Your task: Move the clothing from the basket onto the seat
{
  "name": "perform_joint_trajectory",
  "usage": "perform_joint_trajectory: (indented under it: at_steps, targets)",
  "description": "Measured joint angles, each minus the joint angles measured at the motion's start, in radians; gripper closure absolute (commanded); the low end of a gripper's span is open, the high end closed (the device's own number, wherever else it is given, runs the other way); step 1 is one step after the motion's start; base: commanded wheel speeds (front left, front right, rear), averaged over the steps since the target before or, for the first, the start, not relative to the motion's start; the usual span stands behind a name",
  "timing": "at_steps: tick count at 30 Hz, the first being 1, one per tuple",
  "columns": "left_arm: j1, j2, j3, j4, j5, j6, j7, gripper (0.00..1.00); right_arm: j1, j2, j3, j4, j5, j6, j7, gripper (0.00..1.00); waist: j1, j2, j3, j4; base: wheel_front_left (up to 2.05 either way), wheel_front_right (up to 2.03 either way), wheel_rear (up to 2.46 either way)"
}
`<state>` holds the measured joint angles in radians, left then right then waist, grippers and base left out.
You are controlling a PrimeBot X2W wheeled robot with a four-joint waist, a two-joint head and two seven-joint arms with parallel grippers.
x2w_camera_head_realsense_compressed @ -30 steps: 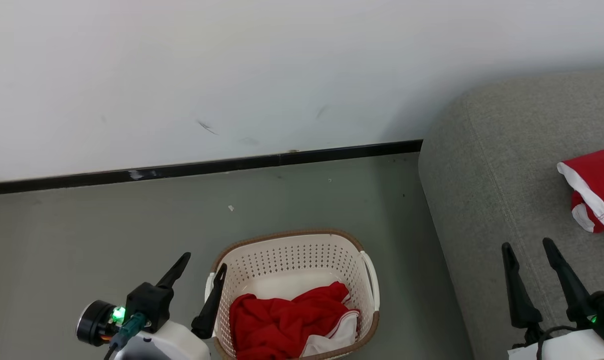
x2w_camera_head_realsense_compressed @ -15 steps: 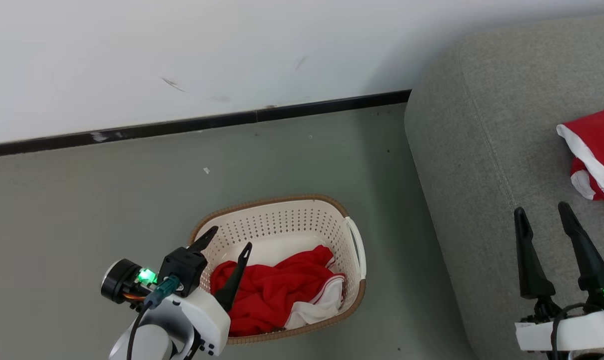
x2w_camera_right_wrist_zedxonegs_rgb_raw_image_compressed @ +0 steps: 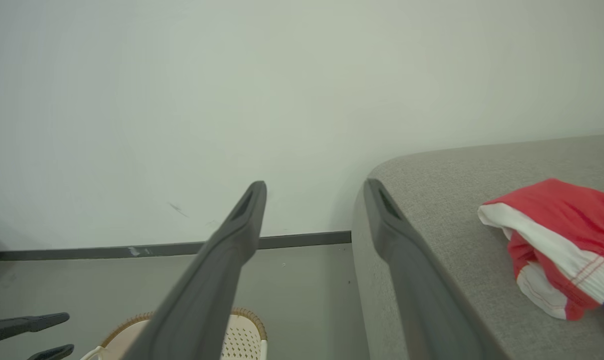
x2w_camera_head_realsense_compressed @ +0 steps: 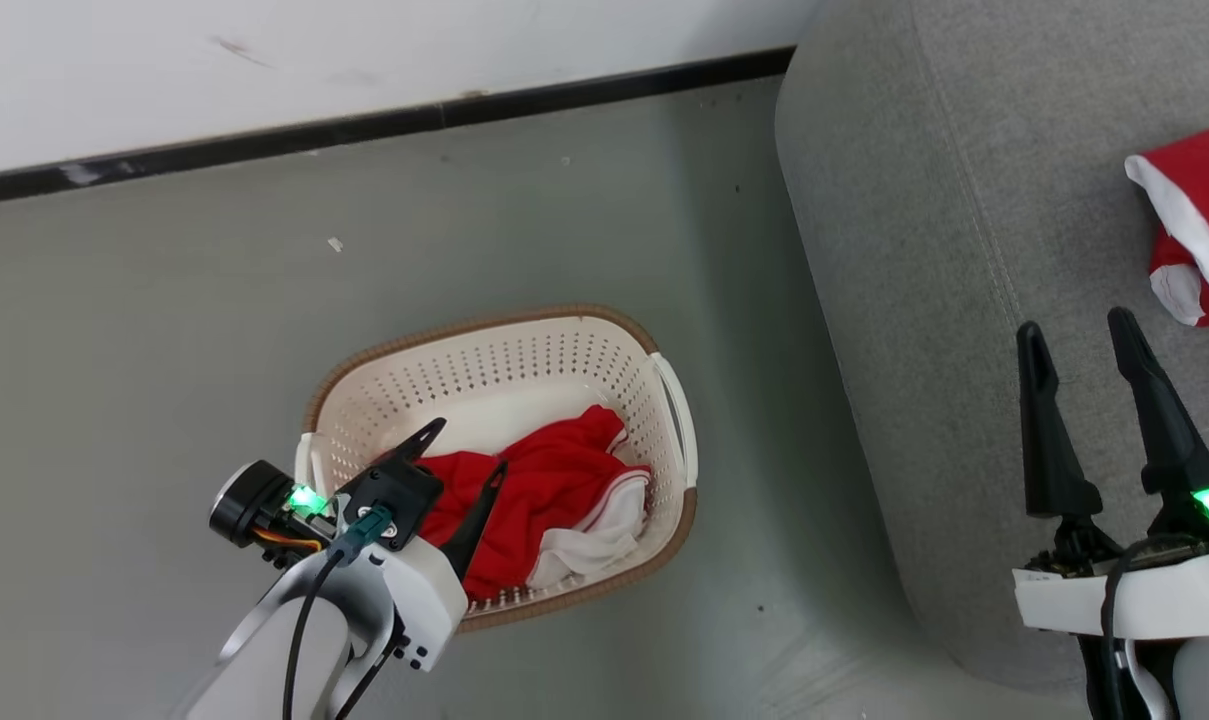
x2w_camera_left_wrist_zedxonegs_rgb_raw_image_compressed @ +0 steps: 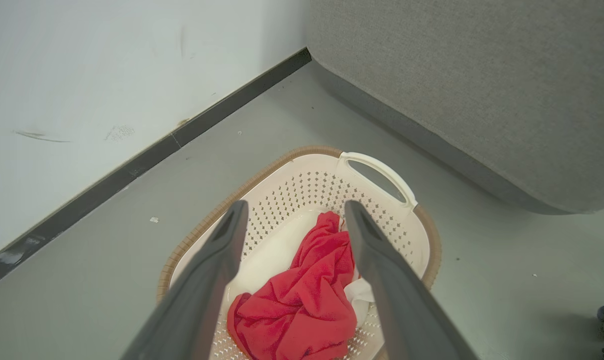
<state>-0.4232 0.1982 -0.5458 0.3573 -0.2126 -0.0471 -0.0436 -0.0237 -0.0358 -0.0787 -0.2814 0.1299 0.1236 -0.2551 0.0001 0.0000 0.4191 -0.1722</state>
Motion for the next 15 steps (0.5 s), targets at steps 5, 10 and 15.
perform_joint_trajectory:
  at_steps: [5,10,15]
  targets:
    - [-0.045,-0.002,-0.021,0.03,0.026,-0.01,0.0,0.0,-0.049,0.0,0.011,-0.005,0.012,0.0,0.0,0.0,0.0,0.0,0.059,-0.023,0.0,0.0,0.0]
    - [-0.092,-0.004,-0.037,0.065,0.048,-0.01,0.0,0.0,-0.099,-0.001,0.029,-0.007,0.021,0.0,0.0,0.0,0.0,0.0,0.116,-0.047,0.0,0.0,0.0]
    - [-0.127,-0.004,-0.053,0.095,0.078,-0.018,0.0,0.0,-0.138,-0.001,0.039,-0.007,0.046,0.0,0.0,0.0,0.0,0.0,0.168,-0.071,0.0,0.0,0.0]
